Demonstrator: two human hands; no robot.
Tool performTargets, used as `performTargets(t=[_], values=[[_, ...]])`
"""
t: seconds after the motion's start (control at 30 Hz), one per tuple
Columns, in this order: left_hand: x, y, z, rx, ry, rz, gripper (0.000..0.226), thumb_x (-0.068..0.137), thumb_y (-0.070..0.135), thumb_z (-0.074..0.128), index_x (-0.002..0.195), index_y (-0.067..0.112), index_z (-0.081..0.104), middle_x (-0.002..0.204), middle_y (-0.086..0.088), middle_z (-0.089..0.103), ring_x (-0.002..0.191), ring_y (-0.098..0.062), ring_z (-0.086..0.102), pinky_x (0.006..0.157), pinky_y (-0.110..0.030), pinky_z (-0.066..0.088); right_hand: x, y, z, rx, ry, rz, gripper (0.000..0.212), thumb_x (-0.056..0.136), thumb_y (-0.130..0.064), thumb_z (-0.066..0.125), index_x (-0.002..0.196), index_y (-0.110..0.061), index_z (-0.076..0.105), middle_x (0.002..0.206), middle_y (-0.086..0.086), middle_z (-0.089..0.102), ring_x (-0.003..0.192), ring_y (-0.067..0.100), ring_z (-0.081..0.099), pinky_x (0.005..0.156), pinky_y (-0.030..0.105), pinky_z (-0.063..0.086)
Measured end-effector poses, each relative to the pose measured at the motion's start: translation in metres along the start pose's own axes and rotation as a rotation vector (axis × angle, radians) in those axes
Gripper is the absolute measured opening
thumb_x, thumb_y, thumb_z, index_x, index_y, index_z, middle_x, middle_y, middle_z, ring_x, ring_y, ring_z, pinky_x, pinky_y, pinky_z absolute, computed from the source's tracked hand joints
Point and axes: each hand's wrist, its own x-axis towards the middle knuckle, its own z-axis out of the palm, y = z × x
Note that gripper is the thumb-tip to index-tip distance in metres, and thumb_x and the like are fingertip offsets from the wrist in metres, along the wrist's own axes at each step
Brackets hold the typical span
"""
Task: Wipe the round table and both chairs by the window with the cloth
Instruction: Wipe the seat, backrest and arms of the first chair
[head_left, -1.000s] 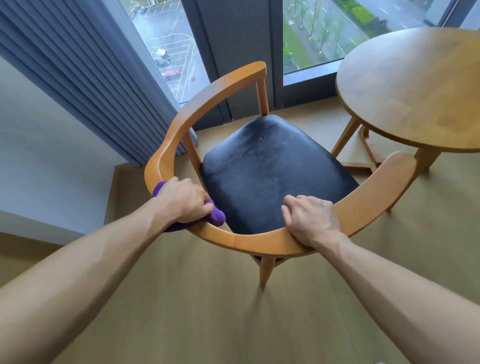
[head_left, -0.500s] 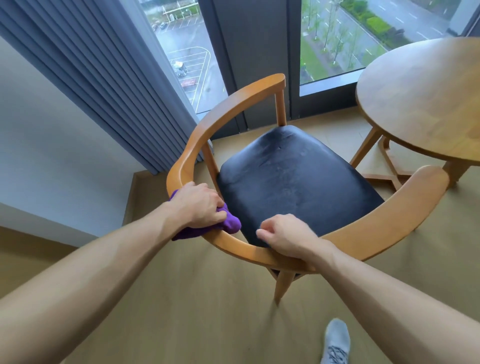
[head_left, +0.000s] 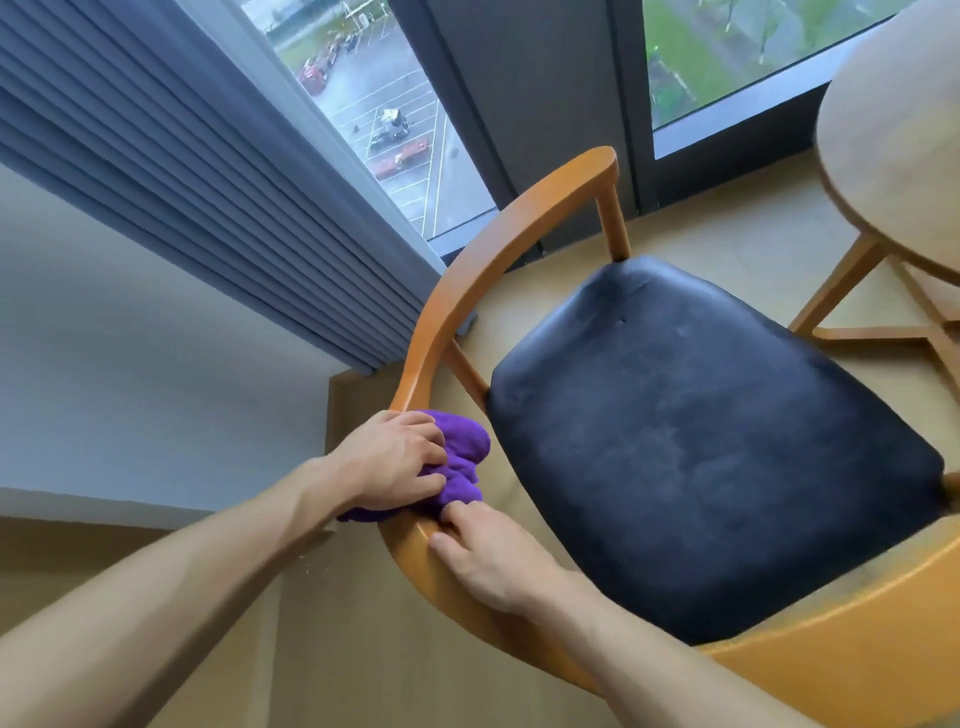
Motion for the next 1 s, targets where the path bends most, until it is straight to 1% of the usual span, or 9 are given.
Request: performTargets(t=[0.07,0.13,0.3,0.47,0.63,0.7,0.8,0.9,1.0], values=[[0.001,-0.007,0.001,-0.008,-0.012,0.028,0.066,0.085,0.060,0.016,0.110,0.033,0.071,0.129,0.015,0.059,0.134,-0.007,0.040,0.113,-0.035,0.030,0.002,-0.002,0.003,0.021,0.026,0.033,0.032,0.098,-0.048,0.041,0.103,-0.018,0.050,0.110,0.005,0.056,0.101,0.025,0.054,0.090,0.042,0.047],[0.014,-0.018,-0.003,0.030,-0.050,0.050,0.060,0.089,0.059,0.021,0.117,0.035,0.069,0.136,0.013,0.055,0.143,-0.010,0.032,0.121,-0.037,0.020,0.002,-0.003,0.005,0.028,0.019,0.055,0.037,0.093,-0.056,0.042,0.102,-0.021,0.049,0.111,0.004,0.056,0.103,0.025,0.054,0.090,0.042,0.047],[0.062,-0.037,-0.018,0.170,-0.073,-0.045,0.047,0.098,0.052,0.033,0.131,0.035,0.063,0.156,0.008,0.036,0.153,-0.017,0.012,0.125,-0.044,0.005,0.011,-0.002,-0.003,0.025,-0.106,0.120,0.063,0.080,-0.071,0.045,0.129,-0.031,0.044,0.118,0.000,0.051,0.108,0.023,0.054,0.094,0.041,0.046],[0.061,-0.048,-0.004,0.167,-0.018,0.067,0.053,0.090,0.058,0.033,0.122,0.032,0.067,0.146,0.007,0.047,0.149,-0.018,0.021,0.125,-0.042,0.004,0.033,-0.008,-0.005,0.054,-0.125,0.154,0.074,0.080,-0.075,0.042,0.141,-0.036,0.032,0.132,0.003,0.047,0.124,0.027,0.047,0.104,0.044,0.040],[0.093,-0.072,-0.012,0.262,0.029,0.227,0.056,0.092,0.058,0.029,0.117,0.030,0.071,0.143,0.004,0.052,0.149,-0.020,0.025,0.125,-0.045,0.001,0.075,-0.022,-0.007,0.072,-0.041,0.221,0.071,0.087,-0.072,0.036,0.140,-0.027,0.034,0.137,0.005,0.045,0.128,0.029,0.045,0.107,0.045,0.038],[0.111,-0.085,-0.018,0.332,0.108,0.311,0.051,0.094,0.054,0.033,0.111,0.028,0.074,0.140,0.002,0.055,0.147,-0.022,0.030,0.125,-0.048,0.000,0.096,-0.027,-0.009,0.068,0.029,0.231,0.067,0.090,-0.069,0.036,0.137,-0.022,0.036,0.136,0.007,0.046,0.126,0.031,0.046,0.105,0.046,0.039],[0.135,-0.099,-0.026,0.410,0.252,0.436,0.042,0.092,0.048,0.042,0.102,0.025,0.076,0.132,-0.002,0.061,0.142,-0.026,0.041,0.123,-0.054,0.010,0.122,-0.031,-0.015,0.042,0.155,0.239,0.055,0.094,-0.061,0.039,0.129,-0.019,0.038,0.130,0.010,0.048,0.121,0.033,0.049,0.100,0.045,0.041],[0.152,-0.112,-0.028,0.430,0.384,0.524,0.037,0.091,0.046,0.047,0.096,0.023,0.076,0.127,-0.004,0.063,0.139,-0.028,0.044,0.121,-0.055,0.018,0.152,-0.037,-0.018,0.094,0.301,0.268,0.053,0.096,-0.055,0.042,0.133,-0.018,0.038,0.133,0.009,0.048,0.124,0.032,0.049,0.102,0.045,0.041],[0.159,-0.123,-0.023,0.423,0.471,0.559,0.035,0.092,0.045,0.047,0.094,0.023,0.074,0.127,-0.004,0.061,0.141,-0.028,0.041,0.122,-0.054,0.018,0.178,-0.039,-0.022,0.115,0.452,0.316,0.043,0.098,-0.045,0.042,0.128,-0.014,0.045,0.130,0.010,0.052,0.121,0.030,0.051,0.102,0.045,0.042]])
